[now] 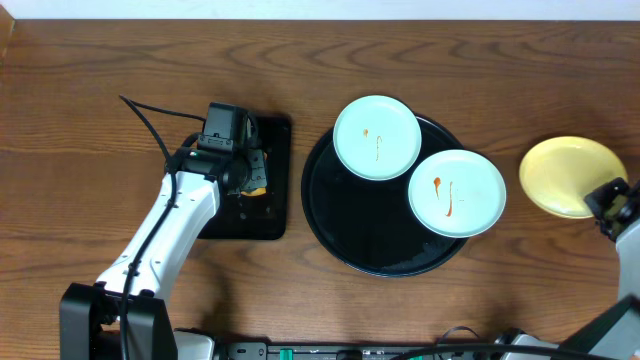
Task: Clean dirty plates on tray and stack at the side
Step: 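Place the yellow plate on the table right of the round tray, then move right gripper to grip the lower pale green plate rim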
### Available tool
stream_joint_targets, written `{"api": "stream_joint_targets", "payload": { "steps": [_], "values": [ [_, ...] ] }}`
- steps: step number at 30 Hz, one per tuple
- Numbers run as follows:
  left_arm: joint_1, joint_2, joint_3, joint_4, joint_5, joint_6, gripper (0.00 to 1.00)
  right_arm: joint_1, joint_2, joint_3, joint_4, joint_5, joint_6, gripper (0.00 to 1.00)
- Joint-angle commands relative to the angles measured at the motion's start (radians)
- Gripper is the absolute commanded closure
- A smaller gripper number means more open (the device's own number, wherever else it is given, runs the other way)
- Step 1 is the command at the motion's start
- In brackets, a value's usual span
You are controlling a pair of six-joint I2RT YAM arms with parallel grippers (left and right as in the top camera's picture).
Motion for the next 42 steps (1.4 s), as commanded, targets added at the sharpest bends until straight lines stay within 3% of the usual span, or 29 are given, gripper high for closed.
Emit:
{"api": "stream_joint_targets", "payload": {
  "steps": [1,5,8,11,13,19,29,38,42],
  "values": [
    [0.004,-0.002,-0.001,0.002,0.002,0.016,0.93,0.006,0.06,0.019,0.016,-0.077,-0.089,0.99],
    [0.004,-0.002,-0.001,0.002,0.002,0.016,0.92,0.023,0.103,0.019,0.018,-0.116,-0.092,0.98],
    [0.004,-0.002,-0.001,0.002,0.002,0.016,0.92,0.039,0.099,0.02,0.041,-0.196,-0.121,0.8],
    [0.004,-0.002,-0.001,0.002,0.002,0.016,0.93,0.058,0.092,0.021,0.061,-0.395,-0.196,0.62],
    [0.004,-0.002,-0.001,0.002,0.002,0.016,0.93,0.074,0.092,0.021,0.053,-0.527,-0.24,0.57],
    [0.004,-0.002,-0.001,0.001,0.002,0.016,0.92,0.167,0.092,0.02,-0.047,-0.598,-0.318,0.57],
    [0.004,-0.002,-0.001,-0.003,0.002,0.016,0.92,0.311,0.094,-0.002,-0.122,-0.448,-0.346,0.58],
    [0.004,-0.002,-0.001,-0.002,0.002,0.013,0.93,0.364,0.105,-0.04,-0.122,-0.427,-0.345,0.73],
    [0.004,-0.002,-0.001,-0.002,0.002,0.013,0.93,0.364,0.105,-0.083,-0.122,-0.384,-0.334,0.85]
  ]
}}
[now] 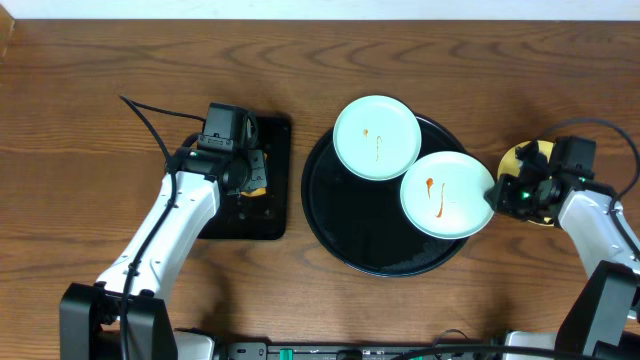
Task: Clean dirty plates on tray and stack at the side
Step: 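Move right gripper to grip the lower pale green plate rim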
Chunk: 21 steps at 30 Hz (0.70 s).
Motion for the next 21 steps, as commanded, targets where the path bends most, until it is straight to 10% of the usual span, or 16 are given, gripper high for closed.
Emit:
{"api": "stream_joint_targets", "payload": {
  "steps": [1,21],
  "values": [
    [0.004,-0.002,-0.001,0.0,0.002,0.013,0.93,0.006,0.0,-0.044,-0.002,0.035,0.003,0.88],
    [0.003,-0.002,-0.001,0.005,0.087,0.012,0.93,0.093,-0.149,-0.056,-0.113,-0.112,0.006,0.99]
  ]
}}
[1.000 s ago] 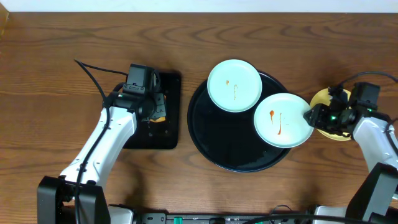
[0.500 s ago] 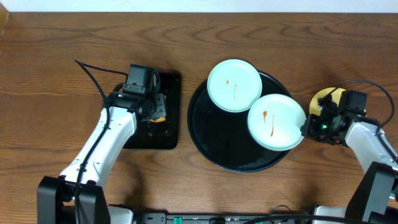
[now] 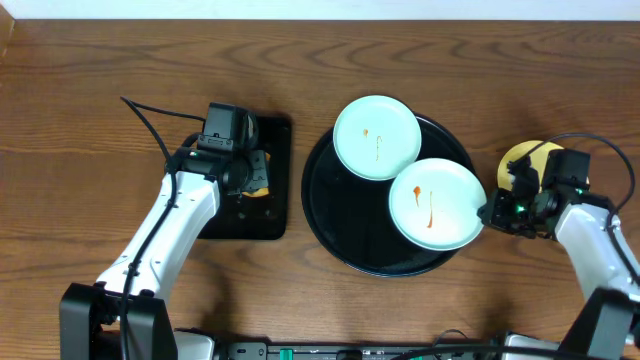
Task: Clean dirty plates on tray and stack at the side
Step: 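Move right gripper to grip the lower pale green plate rim, then scrub the lower pale green plate with the sponge in left gripper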
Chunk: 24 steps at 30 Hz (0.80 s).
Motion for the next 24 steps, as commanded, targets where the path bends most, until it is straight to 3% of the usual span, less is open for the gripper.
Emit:
{"api": "stream_joint_targets", "payload": {
  "steps": [1,7,16,24],
  "values": [
    [0.002,-0.002,-0.001,0.005,0.056,0.013,0.93,0.078,-0.048,-0.002,-0.013,-0.047,-0.001,0.99],
    [-0.043,-0.002,-0.001,0.018,0.214,0.002,0.92,0.241,-0.024,-0.011,-0.034,0.057,0.091,0.99],
    [-0.272,-0.002,-0.001,0.061,0.216,-0.123,0.92,0.4,0.048,-0.047,0.025,0.136,0.225,0.99],
    [-0.499,0.016,-0.002,0.126,0.063,-0.422,0.93,0.445,0.071,-0.047,0.035,0.139,0.268,0.99]
  ]
}}
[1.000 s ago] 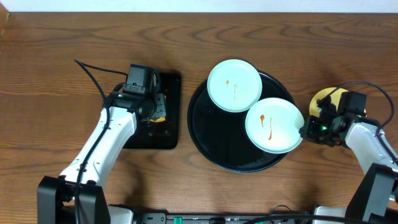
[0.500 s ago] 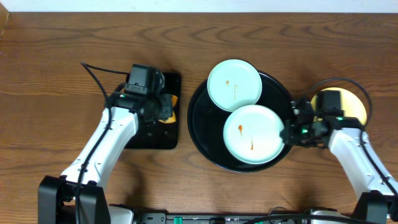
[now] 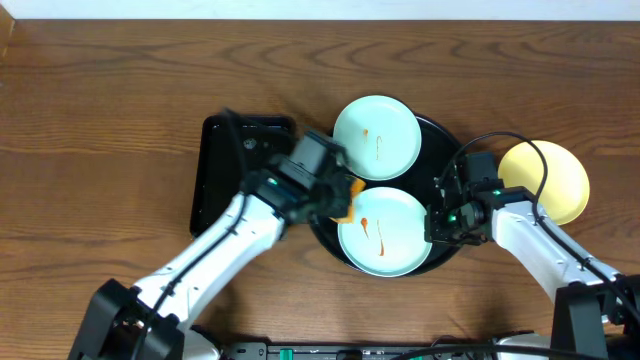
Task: Clean dirty plates on tray and stack at the side
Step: 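Scrub the lower pale green plate with the sponge in left gripper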
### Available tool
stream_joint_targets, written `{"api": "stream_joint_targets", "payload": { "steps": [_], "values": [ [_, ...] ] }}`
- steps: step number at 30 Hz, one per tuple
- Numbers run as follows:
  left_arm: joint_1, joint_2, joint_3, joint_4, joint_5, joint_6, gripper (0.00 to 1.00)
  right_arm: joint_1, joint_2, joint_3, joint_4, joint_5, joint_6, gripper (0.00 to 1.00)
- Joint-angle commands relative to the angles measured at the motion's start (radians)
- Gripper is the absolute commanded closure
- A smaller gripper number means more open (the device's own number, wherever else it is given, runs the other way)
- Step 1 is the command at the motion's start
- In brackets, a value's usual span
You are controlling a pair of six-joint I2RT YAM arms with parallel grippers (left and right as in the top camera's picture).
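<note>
A round black tray [image 3: 441, 158] holds two pale green plates. The upper plate [image 3: 376, 137] has a faint orange smear. The lower plate [image 3: 383, 234] lies at the tray's front and carries red streaks. My left gripper [image 3: 343, 201] is shut on an orange sponge [image 3: 351, 208] at the lower plate's upper left edge. On the opposite side, my right gripper [image 3: 437, 222] sits at that plate's right rim and appears shut on it. A yellow plate [image 3: 548, 182] rests on the table right of the tray.
A black square holder [image 3: 222, 170] lies on the table left of the round tray, partly under my left arm. The right arm's cable [image 3: 520, 160] loops over the yellow plate's left part. Bare wood surrounds everything.
My left gripper has left the square holder and now holds the orange sponge at the lower plate's edge. The lower plate and my right gripper have moved left and forward on the tray.
At first my left gripper sat on the sponge in the square holder, with my right arm at the far right edge. My right gripper then came to the lower plate's right rim, and the plate shifted leftward. Now the plate lies at the tray's front with the sponge beside it.
</note>
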Motion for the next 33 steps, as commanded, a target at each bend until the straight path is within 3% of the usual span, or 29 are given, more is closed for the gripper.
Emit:
{"api": "stream_joint_targets", "payload": {
  "steps": [1,7,15,18,21,27,29,33],
  "values": [
    [-0.077,0.026,-0.002,0.019,-0.093,-0.216,0.93,0.018,0.009,-0.004,0.0,0.019,0.04,0.99],
    [-0.172,0.112,-0.002,0.107,-0.09,-0.409,0.92,0.018,0.009,-0.004,-0.003,0.021,0.04,0.99],
    [-0.256,0.235,-0.002,0.201,-0.019,-0.417,0.93,0.018,0.009,-0.004,-0.005,0.021,0.04,0.99],
    [-0.267,0.271,-0.001,0.174,-0.049,-0.378,0.92,0.018,0.009,-0.004,-0.005,0.021,0.04,0.99],
    [-0.251,0.284,-0.002,0.108,-0.189,-0.369,0.92,0.018,0.009,-0.004,-0.008,0.021,0.04,0.99],
    [-0.151,0.27,-0.001,0.095,-0.372,-0.225,0.93,0.018,0.009,-0.004,-0.01,0.02,0.04,0.99],
    [-0.111,0.261,0.003,0.095,-0.367,-0.224,0.93,0.018,0.009,-0.004,-0.012,0.018,0.039,0.99],
    [-0.058,0.216,0.016,0.093,-0.236,-0.111,0.93,0.018,0.009,-0.004,-0.015,0.018,0.039,0.99]
  ]
}}
